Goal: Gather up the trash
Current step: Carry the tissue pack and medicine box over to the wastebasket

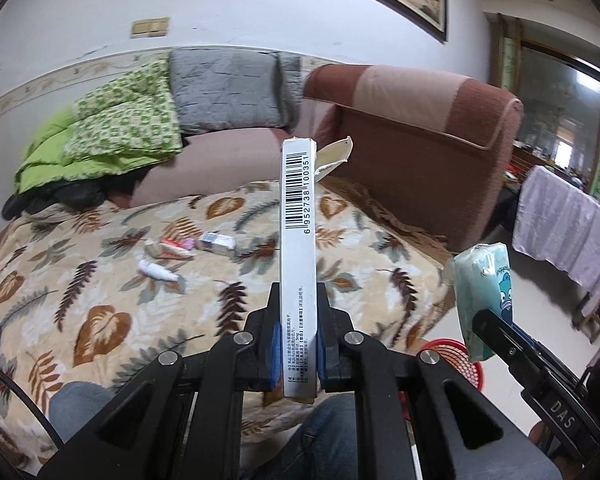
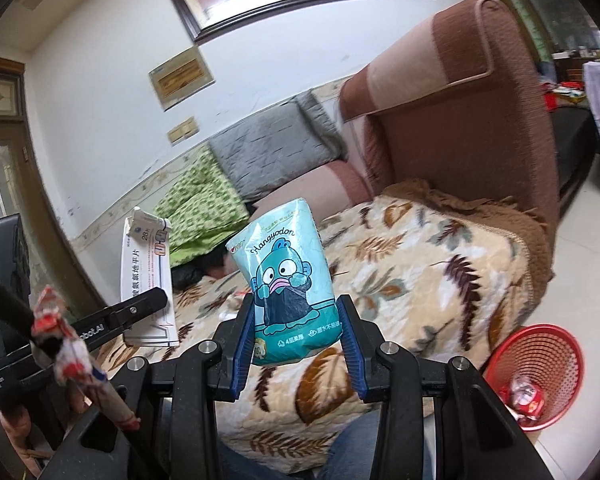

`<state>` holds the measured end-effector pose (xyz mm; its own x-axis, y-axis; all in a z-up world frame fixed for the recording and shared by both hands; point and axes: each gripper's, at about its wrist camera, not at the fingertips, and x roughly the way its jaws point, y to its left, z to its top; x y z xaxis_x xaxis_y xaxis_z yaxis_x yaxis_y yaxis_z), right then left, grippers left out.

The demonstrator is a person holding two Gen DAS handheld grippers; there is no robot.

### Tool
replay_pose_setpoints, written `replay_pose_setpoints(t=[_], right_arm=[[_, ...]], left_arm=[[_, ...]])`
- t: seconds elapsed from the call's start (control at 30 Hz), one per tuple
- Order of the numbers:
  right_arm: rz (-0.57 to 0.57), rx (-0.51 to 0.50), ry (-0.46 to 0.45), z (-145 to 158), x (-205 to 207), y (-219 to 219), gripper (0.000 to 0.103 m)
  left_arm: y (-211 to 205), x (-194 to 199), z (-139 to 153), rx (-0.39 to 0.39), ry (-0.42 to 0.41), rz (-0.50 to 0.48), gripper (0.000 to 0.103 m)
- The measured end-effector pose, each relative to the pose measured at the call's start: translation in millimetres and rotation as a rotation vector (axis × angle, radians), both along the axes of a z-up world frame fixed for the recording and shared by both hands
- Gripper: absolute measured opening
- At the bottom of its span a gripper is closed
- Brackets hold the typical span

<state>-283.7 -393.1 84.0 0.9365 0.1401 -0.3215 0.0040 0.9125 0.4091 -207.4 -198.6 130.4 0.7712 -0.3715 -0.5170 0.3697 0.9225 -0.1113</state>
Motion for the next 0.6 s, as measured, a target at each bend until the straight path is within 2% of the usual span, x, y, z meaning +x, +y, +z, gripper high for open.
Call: replay_pose_setpoints(t=[0.33,0.6], right_arm=[[-0.205,0.013,-0.012,2,-38,-61,0.043],[-0.346,0.063,0.013,-12,-59,-115,0.043]], left_arm=[[-75,-3,1,-0.018,0.061,-0.279,0.012],[-141,10,-23,-0.015,0.188,-0.466,0.012]])
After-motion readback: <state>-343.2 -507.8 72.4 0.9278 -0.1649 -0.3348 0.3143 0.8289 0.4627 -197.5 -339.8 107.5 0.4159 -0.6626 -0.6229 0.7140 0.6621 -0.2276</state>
